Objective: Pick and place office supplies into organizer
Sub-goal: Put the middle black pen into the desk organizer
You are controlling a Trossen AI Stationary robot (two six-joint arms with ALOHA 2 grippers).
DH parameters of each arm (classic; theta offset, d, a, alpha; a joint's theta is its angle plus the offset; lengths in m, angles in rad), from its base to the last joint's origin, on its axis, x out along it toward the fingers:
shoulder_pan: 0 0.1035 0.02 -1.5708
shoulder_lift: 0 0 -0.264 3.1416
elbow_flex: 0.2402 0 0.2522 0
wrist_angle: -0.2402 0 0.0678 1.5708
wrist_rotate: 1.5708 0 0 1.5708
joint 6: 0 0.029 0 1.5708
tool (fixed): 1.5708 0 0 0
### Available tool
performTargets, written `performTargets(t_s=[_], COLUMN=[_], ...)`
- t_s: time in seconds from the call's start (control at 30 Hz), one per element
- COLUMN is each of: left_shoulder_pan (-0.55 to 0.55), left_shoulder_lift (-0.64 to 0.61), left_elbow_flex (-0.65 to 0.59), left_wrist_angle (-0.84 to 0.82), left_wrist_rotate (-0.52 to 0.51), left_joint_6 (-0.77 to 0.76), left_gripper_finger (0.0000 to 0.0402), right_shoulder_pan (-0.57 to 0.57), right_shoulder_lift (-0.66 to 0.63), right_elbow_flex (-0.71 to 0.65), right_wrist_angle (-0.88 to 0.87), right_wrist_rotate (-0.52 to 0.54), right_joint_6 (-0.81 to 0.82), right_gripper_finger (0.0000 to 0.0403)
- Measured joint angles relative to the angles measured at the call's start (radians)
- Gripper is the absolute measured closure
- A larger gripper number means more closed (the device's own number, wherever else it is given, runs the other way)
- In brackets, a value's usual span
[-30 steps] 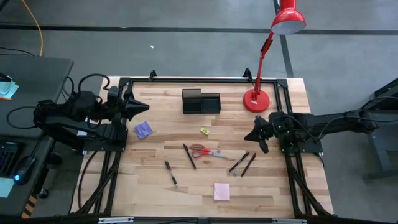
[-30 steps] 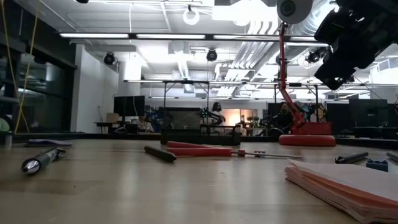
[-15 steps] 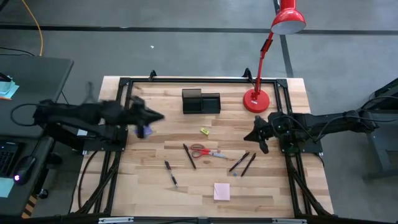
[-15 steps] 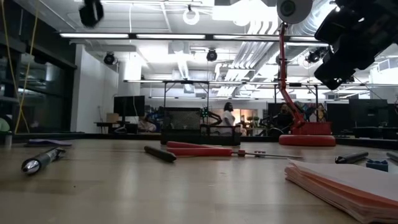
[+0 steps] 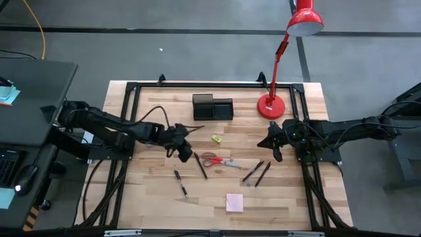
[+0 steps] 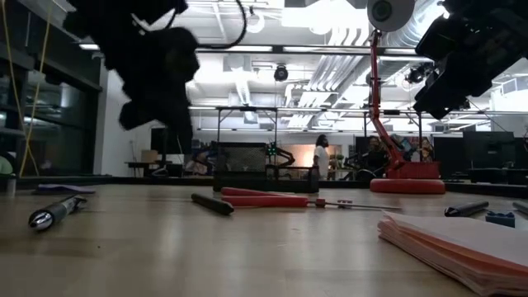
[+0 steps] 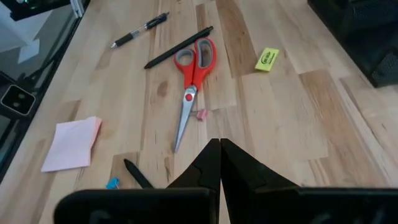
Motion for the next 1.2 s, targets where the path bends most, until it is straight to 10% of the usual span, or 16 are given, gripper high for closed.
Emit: performTargets(t_s=[0.33,0.6,0.83,1.2], left_shoulder_pan=[-0.202,-0.318,-0.384,-0.43], left_shoulder_lift=[-0.032,-0.046,-0.044,-0.045], left_elbow_flex=[0.074,0.072,0.071,0.071], left_wrist_angle=[0.279,0.344,0.415,0.432], left_wrist_rotate=[-0.311,-0.325,-0.329,-0.275], left_joint_6=[0.331,0.482,0.56,0.542], left_gripper_finger=[0.0378,0.0378,0.0378,0.0378], right_shoulder_pan=[0.011,0.162,0.319,0.421], right_shoulder_lift=[0.065,0.245,0.386,0.683], right_elbow_flex=[0.0,0.0,0.09,0.395], right_wrist_angle=[0.009,0.084,0.234,-0.132], right_wrist_rotate=[-0.226,-0.236,-0.086,0.081], right_joint_6=[0.102,-0.069,-0.184,-0.353], right_gripper_finger=[0.0398,0.0357,0.0293,0.0229])
